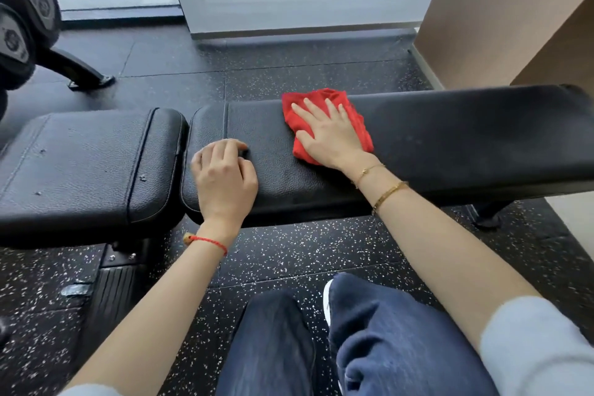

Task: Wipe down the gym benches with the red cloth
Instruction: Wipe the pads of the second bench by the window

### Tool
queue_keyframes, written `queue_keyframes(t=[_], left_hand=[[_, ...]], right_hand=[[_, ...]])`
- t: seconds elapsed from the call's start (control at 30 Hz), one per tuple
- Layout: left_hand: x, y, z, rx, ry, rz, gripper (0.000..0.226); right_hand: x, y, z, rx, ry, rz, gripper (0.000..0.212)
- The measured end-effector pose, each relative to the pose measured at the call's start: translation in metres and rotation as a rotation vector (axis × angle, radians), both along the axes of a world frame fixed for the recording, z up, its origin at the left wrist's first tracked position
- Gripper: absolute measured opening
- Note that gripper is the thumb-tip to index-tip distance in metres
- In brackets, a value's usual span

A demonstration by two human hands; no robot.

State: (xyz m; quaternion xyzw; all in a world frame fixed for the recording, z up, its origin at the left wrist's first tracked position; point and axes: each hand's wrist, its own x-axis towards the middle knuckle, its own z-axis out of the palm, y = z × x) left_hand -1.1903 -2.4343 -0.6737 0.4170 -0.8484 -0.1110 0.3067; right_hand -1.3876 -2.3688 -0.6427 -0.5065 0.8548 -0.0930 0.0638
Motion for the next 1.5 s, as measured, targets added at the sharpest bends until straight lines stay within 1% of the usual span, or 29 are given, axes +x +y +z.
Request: queue_keyframes(t=[0.1,0.17,0.23,0.3,0.37,0.5,0.57,0.63,0.7,0.8,0.87,0.93,1.0,1.07,1.13,1.2,1.27,1.37,1.43,1.5], left_hand=[[0.004,-0.001,0.003,0.029,0.025,-0.034,0.024],[0.009,-0.002,0.004,-0.013,0.010,-0.067,0.023],[0.015,-0.007,0.004,-0.079,-0.024,-0.087,0.023],[0.021,-0.013,0.003,-0.107,-0.048,-0.099,0.023],[0.024,-0.016,0.001,-0.108,-0.050,-0.103,0.025],[0.021,-0.013,-0.003,-0.112,-0.039,-0.080,0.025],[0.021,-0.013,-0.003,-0.110,-0.035,-0.072,0.026],[0.022,-0.013,-0.003,-0.107,-0.032,-0.069,0.027],[0.022,-0.013,-0.002,-0.100,-0.031,-0.062,0.028],[0.024,-0.012,-0.003,-0.098,-0.033,-0.065,0.030],[0.025,-0.014,-0.003,-0.096,-0.027,-0.077,0.031],[0.026,-0.015,-0.004,-0.098,-0.018,-0.086,0.031],[0.025,-0.014,-0.005,-0.108,-0.001,-0.091,0.030],[0.025,-0.013,-0.005,-0.117,0.008,-0.087,0.029],[0.025,-0.013,-0.005,-0.113,0.004,-0.077,0.029],[0.025,-0.011,-0.003,-0.097,-0.003,-0.075,0.028],[0.025,-0.010,-0.001,-0.084,-0.020,-0.080,0.027],[0.027,-0.012,0.001,-0.088,-0.041,-0.097,0.025],[0.031,-0.012,0.000,-0.096,-0.051,-0.104,0.028],[0.034,-0.011,-0.003,-0.113,-0.066,-0.108,0.034]], right_hand=[[0.032,0.000,-0.002,-0.029,0.011,0.196,0.059],[0.041,0.018,-0.004,-0.068,0.012,0.333,0.059],[0.033,0.036,-0.005,-0.096,0.005,0.415,0.057],[0.014,0.046,-0.005,-0.111,0.011,0.398,0.057],[-0.009,0.043,-0.005,-0.105,0.018,0.298,0.057],[-0.035,-0.002,-0.005,-0.037,0.031,0.051,0.055],[-0.026,-0.029,-0.003,-0.017,0.016,0.009,0.056],[-0.003,-0.049,-0.001,-0.012,0.026,0.076,0.057],[0.025,-0.054,0.000,-0.023,0.029,0.219,0.058],[0.046,-0.032,-0.002,-0.056,0.029,0.416,0.058],[0.037,-0.012,-0.003,-0.075,0.029,0.472,0.058],[0.017,0.003,-0.005,-0.097,0.028,0.436,0.059],[-0.010,0.008,-0.005,-0.095,0.032,0.322,0.058],[-0.032,-0.002,-0.005,-0.061,0.040,0.171,0.057],[-0.038,-0.020,-0.004,-0.036,0.039,0.040,0.055],[-0.030,-0.036,-0.005,-0.030,0.028,-0.010,0.056],[-0.015,-0.041,-0.005,-0.033,0.016,0.037,0.056],[0.009,-0.021,-0.003,-0.047,0.002,0.201,0.058],[0.018,0.004,-0.003,-0.065,0.009,0.302,0.059],[0.017,0.029,-0.003,-0.079,0.025,0.356,0.059]])
